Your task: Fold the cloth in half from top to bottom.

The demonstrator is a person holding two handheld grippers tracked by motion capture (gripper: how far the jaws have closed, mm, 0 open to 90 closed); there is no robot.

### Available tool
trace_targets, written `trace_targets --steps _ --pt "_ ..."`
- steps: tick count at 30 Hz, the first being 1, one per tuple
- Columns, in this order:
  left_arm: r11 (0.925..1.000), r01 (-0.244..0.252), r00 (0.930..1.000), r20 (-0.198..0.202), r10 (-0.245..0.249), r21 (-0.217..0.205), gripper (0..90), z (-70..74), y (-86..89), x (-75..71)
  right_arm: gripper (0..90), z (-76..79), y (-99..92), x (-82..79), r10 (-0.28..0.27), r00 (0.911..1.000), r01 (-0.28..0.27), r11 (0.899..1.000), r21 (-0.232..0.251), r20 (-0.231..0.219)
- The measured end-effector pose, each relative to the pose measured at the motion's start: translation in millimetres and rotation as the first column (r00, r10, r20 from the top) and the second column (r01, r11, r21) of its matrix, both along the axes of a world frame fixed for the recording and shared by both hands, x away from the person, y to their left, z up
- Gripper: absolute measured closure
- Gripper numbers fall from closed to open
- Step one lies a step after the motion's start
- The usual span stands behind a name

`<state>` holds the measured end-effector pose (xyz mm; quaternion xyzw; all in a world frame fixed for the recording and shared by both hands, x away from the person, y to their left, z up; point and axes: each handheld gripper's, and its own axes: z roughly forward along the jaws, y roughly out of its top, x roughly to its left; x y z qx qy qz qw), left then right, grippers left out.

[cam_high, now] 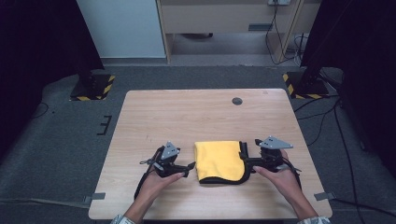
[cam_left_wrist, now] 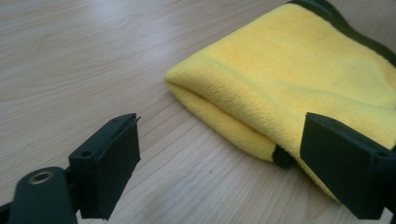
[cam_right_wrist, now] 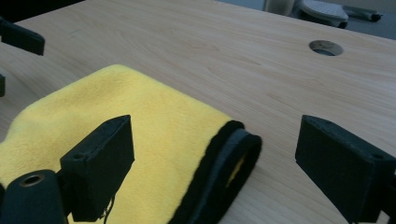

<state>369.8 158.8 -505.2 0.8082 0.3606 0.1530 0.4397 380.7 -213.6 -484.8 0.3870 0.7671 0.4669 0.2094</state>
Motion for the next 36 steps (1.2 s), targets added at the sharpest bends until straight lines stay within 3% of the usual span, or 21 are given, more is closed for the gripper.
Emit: trace_targets --steps 5,10,19,22,27,36 --pt "0.9993 -0.037 0.999 -0.025 0.037 0.001 8.0 -0.6 14.5 4.5 10.0 1.0 -16.0 3.4 -0.045 0.999 0.045 0.999 0.007 -0.001" --pt "0.9968 -0.08 0.9967 -0.016 0.08 0.01 7.8 2.5 28.2 7.7 7.8 1.2 -31.2 6.1 -0.08 0.9968 0.08 0.997 0.0 0.001" --pt "0.9922 -0.092 0.995 -0.03 0.095 0.083 5.9 -0.3 44.2 7.7 7.2 -11.4 -57.9 9.3 -0.142 0.9891 0.141 0.99 -0.032 -0.039" --pt "0.9905 -0.102 0.9932 -0.046 0.107 0.092 5.6 -3.2 49.9 9.4 7.3 -18.5 -64.8 10.1 -0.166 0.9841 0.164 0.986 -0.043 -0.063" --pt "0.9825 -0.117 0.9904 -0.056 0.126 0.145 4.9 -8.4 56.3 13.0 7.6 -28.8 -75.2 13.7 -0.205 0.9726 0.197 0.977 -0.076 -0.111" --pt "0.9689 -0.161 0.9817 -0.071 0.177 0.188 5.1 -13.1 70.2 26.1 7.9 -36.9 -90.0 26.2 -0.266 0.9498 0.253 0.963 -0.098 -0.165"
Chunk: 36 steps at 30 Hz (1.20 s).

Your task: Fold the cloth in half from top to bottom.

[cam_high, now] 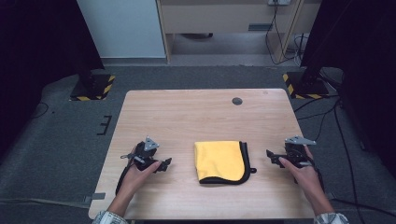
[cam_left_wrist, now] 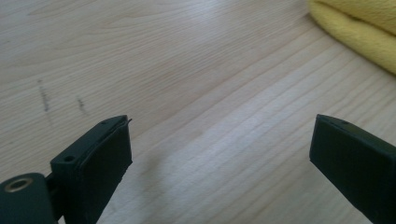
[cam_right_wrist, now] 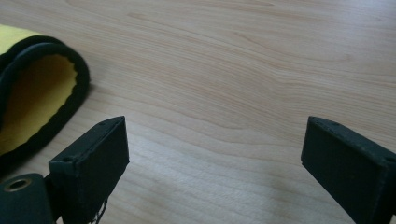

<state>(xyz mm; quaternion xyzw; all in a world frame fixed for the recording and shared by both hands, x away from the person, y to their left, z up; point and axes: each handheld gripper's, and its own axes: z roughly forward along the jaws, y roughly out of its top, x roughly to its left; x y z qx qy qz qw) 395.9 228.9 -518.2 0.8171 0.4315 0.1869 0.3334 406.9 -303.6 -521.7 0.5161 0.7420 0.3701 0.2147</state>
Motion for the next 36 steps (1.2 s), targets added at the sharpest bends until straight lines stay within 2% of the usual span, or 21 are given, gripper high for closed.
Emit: trace_targets --steps 4,6,9,14,18,22,24,27,31,33,36 --pt "0.9992 -0.04 0.9992 -0.003 0.04 0.001 5.3 -2.1 10.2 7.4 8.6 -3.2 -3.4 7.1 -0.024 0.9997 0.024 1.0 -0.015 -0.005" --pt "0.9985 -0.054 0.9984 -0.013 0.054 0.002 5.5 -5.1 14.9 11.0 8.7 -5.5 -5.1 10.4 -0.037 0.9992 0.037 0.999 -0.002 -0.014" --pt "0.9966 -0.077 0.9964 -0.032 0.078 0.027 5.2 -9.5 21.0 16.3 8.7 -10.3 -8.5 15.6 -0.061 0.9979 0.061 0.998 0.002 -0.023" --pt "0.9942 -0.104 0.9939 -0.034 0.105 0.026 5.3 -12.9 26.7 20.5 8.7 -13.8 -11.1 19.9 -0.107 0.9937 0.107 0.994 0.006 -0.033" --pt "0.9926 -0.121 0.9921 -0.033 0.121 0.008 4.3 -15.8 29.6 22.0 8.6 -16.1 -8.8 21.3 -0.101 0.9938 0.101 0.995 -0.007 -0.047" --pt "0.9928 -0.119 0.9924 -0.031 0.12 0.004 3.1 -16.7 29.4 22.2 8.2 -16.5 -8.5 22.5 -0.108 0.9928 0.108 0.994 0.0 -0.052" --pt "0.9927 -0.121 0.9926 -0.014 0.12 -0.007 2.1 -18.7 29.4 21.1 7.8 -16.5 -7.9 22.3 -0.107 0.9928 0.107 0.994 -0.001 -0.054" --pt "0.9926 -0.121 0.9925 -0.013 0.121 -0.006 1.5 -19.0 29.1 20.5 6.9 -16.7 -5.2 21.8 -0.092 0.9943 0.092 0.996 0.003 -0.055" --pt "0.9923 -0.124 0.9922 -0.013 0.124 -0.008 1.5 -19.0 29.0 19.8 5.2 -16.9 3.8 20.3 -0.069 0.9957 0.067 0.997 -0.041 -0.062" --pt "0.9909 -0.134 0.9909 -0.012 0.134 -0.007 1.5 -19.1 28.4 18.9 5.2 -17.5 8.5 18.4 -0.061 0.9964 0.056 0.995 -0.077 -0.059" --pt "0.9872 -0.159 0.9872 -0.012 0.159 -0.007 1.4 -19.1 26.8 16.8 4.6 -17.8 11.9 15.1 -0.076 0.9954 0.071 0.993 -0.091 -0.059"
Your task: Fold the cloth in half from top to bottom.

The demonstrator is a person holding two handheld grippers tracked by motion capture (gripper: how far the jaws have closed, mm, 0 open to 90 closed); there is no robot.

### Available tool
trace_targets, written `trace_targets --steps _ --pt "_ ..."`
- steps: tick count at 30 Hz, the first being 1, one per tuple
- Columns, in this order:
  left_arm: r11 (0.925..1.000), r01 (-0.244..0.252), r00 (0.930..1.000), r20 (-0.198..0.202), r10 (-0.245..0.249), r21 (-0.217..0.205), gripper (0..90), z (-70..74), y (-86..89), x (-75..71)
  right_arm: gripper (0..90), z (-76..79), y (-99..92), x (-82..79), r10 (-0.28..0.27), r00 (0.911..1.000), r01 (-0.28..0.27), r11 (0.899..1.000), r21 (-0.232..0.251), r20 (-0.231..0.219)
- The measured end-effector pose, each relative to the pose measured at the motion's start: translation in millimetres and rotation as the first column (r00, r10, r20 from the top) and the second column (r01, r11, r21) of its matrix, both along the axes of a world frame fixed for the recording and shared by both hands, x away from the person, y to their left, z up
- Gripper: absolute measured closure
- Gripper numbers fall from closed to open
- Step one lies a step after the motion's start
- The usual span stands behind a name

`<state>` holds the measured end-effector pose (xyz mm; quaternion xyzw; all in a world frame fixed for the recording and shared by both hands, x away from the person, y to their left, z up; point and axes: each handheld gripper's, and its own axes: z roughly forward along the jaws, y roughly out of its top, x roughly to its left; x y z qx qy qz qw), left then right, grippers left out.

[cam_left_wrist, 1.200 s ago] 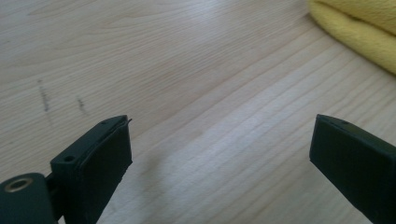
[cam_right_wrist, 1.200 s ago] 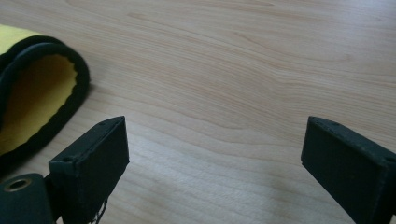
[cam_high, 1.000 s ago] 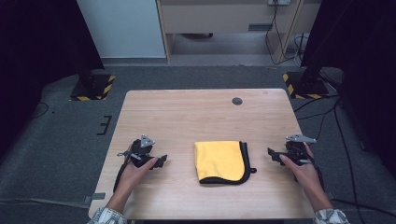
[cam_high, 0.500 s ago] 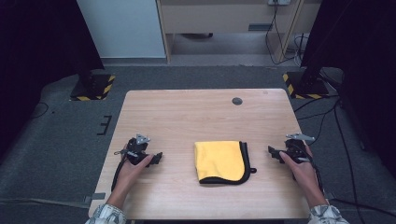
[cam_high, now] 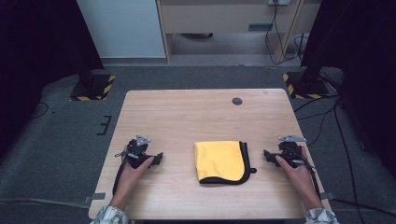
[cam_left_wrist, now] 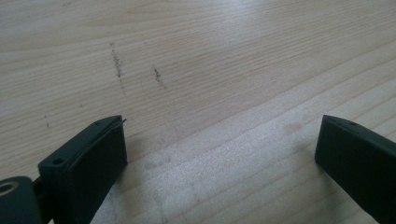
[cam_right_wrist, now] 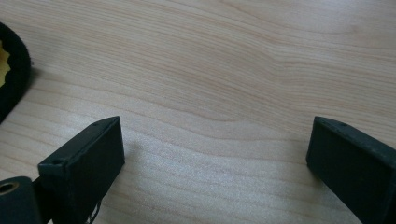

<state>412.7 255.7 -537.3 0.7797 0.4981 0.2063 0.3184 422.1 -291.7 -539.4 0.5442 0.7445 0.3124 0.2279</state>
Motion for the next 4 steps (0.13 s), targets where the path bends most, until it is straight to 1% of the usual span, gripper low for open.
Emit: trace_targets --steps 2,4 --pt "0.9999 -0.012 0.9999 0.0 0.012 0.001 1.3 0.0 -0.8 -0.9 4.4 0.0 0.1 -0.3 -0.002 1.0 0.002 1.0 0.0 -0.001" --pt "0.9999 -0.012 0.9999 -0.001 0.012 0.001 1.1 0.0 -0.9 -0.9 4.0 0.0 0.2 -0.4 -0.005 1.0 0.005 1.0 0.0 -0.003"
